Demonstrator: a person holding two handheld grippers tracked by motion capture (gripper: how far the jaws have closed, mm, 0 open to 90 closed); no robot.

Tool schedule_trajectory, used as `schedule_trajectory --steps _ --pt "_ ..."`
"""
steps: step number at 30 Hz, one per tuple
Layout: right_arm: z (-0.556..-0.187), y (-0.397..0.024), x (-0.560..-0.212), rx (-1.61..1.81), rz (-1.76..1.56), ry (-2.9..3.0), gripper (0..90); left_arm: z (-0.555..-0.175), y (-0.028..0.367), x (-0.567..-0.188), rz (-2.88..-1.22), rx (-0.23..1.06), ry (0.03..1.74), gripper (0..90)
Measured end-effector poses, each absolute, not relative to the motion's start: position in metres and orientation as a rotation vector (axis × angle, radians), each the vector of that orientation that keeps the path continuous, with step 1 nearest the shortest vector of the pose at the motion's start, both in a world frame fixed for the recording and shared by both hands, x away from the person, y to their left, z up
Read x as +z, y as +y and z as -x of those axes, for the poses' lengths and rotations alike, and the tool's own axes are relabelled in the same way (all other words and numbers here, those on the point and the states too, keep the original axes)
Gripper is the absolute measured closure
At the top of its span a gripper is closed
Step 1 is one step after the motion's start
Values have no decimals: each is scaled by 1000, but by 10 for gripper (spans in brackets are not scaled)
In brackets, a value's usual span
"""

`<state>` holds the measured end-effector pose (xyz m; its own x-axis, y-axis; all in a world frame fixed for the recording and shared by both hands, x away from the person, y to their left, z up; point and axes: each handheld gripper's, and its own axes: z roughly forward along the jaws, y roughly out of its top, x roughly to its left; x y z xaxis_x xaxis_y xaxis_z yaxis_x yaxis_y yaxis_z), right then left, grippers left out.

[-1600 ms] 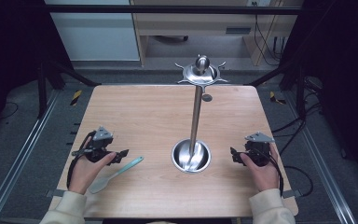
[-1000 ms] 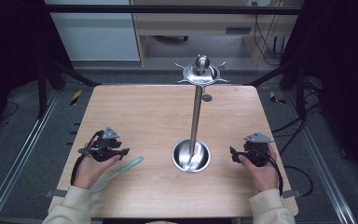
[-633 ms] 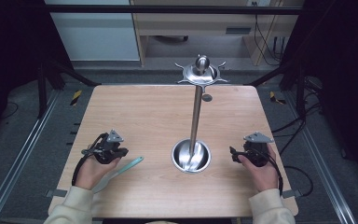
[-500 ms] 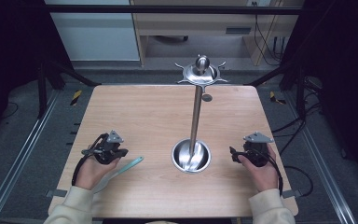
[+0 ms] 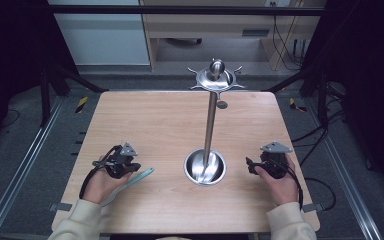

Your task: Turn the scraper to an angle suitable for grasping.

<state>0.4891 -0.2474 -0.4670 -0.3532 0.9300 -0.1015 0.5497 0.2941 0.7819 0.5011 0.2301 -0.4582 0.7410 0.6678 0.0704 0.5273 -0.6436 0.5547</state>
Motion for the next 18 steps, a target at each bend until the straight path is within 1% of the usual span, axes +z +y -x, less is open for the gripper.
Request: schedule_trajectory --steps 12,18 --pt "-489 -247 -467 890 -1307 2018 190 -502 219 -472 -2504 370 876 900" --pt "-489 -247 -467 889 -1310 2020 190 -502 219 -472 -2500 370 880 900"
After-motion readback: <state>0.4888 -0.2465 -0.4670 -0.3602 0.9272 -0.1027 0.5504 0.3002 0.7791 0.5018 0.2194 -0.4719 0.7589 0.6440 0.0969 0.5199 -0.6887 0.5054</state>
